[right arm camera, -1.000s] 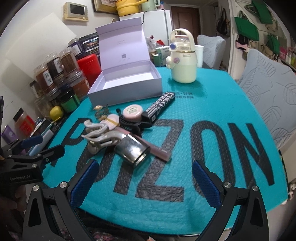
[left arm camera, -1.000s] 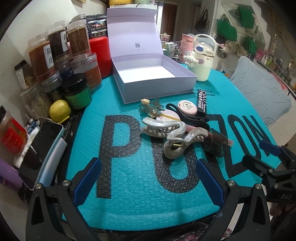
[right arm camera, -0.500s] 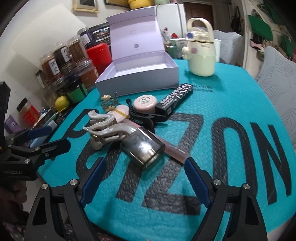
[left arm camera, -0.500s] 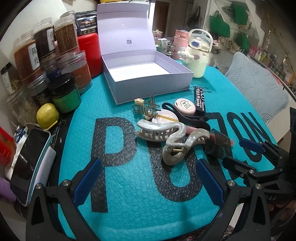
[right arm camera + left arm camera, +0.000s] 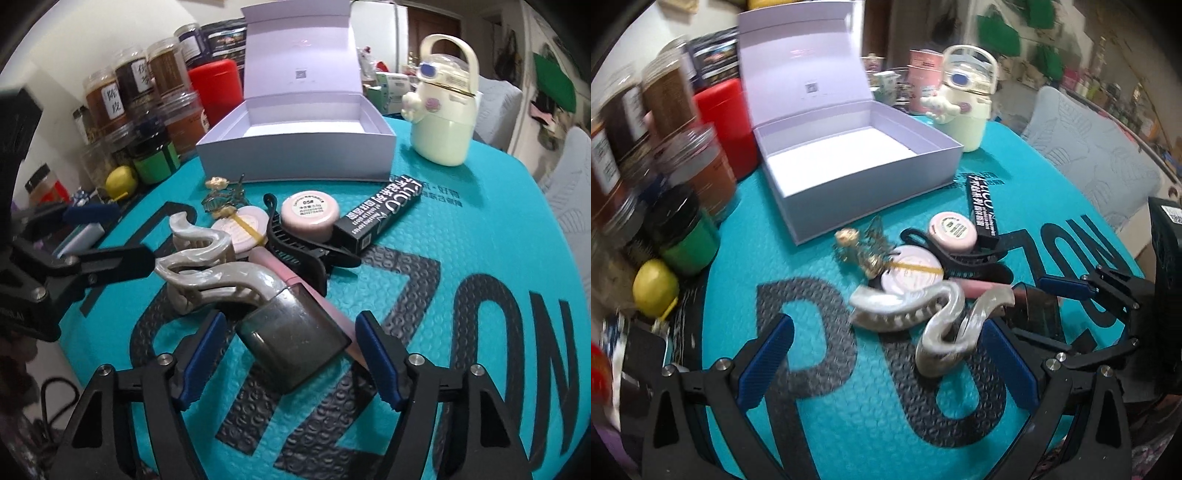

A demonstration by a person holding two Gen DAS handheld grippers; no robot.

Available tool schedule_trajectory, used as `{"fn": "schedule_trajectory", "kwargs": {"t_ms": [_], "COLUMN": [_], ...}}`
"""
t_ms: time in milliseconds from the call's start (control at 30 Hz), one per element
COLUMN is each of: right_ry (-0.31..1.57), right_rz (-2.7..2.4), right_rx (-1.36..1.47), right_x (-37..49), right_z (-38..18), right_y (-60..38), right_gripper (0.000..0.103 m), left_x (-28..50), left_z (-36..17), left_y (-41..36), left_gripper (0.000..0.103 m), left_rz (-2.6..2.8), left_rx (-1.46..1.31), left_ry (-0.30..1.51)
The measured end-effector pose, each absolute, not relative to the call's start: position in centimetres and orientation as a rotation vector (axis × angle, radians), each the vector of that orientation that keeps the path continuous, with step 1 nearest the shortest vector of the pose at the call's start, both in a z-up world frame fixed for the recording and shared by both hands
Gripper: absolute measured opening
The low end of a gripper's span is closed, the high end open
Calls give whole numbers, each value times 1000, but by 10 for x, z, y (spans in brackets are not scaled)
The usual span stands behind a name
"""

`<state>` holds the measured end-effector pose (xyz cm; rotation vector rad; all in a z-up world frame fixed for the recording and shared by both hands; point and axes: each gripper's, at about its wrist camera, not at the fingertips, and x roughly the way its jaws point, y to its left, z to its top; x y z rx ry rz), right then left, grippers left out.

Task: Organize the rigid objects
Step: 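Grasp the white marbled S-shaped clip with left tool while right tool grasps the dark translucent square case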

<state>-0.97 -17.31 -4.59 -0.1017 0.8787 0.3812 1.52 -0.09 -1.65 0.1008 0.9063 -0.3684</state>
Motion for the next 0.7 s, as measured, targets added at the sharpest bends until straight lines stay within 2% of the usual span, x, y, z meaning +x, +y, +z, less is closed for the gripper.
{"fn": "schedule_trajectory", "kwargs": {"t_ms": [133,700], "right_ry": [879,867], "right_rz": [396,373], "right_rx": [-152,-103], "right_x": [-9,-19], "right_z": [-47,-34], "right_y": [-170,-198], "right_gripper": [61,61], "left_x": [25,55], "left_z": [-15,-38], "left_y": [-13,-55], "left_gripper": [103,103], "left_rz": [-441,-668], "left_rx": [132,297], "left_ry": [910,1018]}}
